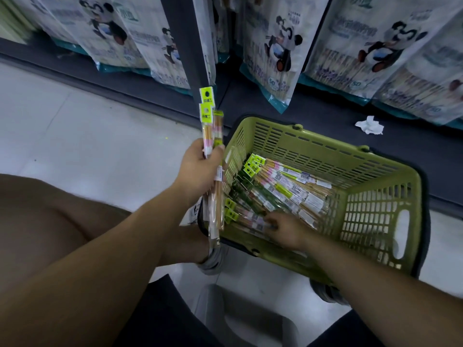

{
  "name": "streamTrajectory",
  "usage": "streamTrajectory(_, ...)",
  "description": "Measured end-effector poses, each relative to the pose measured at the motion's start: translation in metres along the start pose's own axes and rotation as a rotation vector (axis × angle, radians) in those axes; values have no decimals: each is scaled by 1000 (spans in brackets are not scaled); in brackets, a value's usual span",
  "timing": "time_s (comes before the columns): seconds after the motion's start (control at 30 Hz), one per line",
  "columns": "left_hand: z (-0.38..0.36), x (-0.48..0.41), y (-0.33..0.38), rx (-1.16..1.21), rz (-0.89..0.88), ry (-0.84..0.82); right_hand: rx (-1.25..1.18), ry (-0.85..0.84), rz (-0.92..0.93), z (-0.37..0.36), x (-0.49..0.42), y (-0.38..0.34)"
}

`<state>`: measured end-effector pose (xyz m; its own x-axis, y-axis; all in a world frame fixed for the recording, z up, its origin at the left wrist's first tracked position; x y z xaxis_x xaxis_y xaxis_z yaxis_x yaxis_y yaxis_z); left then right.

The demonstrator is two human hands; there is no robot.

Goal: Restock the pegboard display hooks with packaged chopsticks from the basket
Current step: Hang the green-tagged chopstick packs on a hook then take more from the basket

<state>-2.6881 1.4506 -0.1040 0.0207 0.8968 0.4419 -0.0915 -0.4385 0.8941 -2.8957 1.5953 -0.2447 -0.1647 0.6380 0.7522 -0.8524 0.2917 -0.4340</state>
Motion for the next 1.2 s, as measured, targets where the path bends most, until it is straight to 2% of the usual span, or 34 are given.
streamTrajectory(0.07,-4,2,-7,-81,-3,-39,106,9,-3,-10,-6,5)
streamTrajectory(0.23,-12,0,-9,13,39,-101,258,0,-33,-16,-19,0)
streamTrajectory(0.37,-12,-1,-12,83,75,-98,192,-73,-44,-18,-20,1)
streamTrajectory(0.57,-10,-4,-15,85,104,-113,217,-75,4,-21,-19,-2)
streamTrajectory(0.7,-11,-3,-14,91,109,-129,95,-62,4,-6,-14,0)
streamTrajectory(0.93,-24,5,-4,1,81,-174,-371,301,38,94,14,-38)
streamTrajectory(1.07,-36,14,-1,-34,96,-220,-705,372,76,121,28,-77)
streamTrajectory(1.2,-38,16,-4,-29,117,-214,-796,491,111,129,38,-110)
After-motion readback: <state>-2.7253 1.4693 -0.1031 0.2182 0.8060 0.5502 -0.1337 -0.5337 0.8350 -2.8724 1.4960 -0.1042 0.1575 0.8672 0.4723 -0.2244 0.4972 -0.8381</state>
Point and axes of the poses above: each hand's wrist, its own x-axis away from the middle knuckle, its own z-axis out of the back of the hand, y = z × x, the point moved 7 cm from there along -x, towards the middle knuckle, and after that the axes turned 8 degrees about x, right-handed, at the moved point
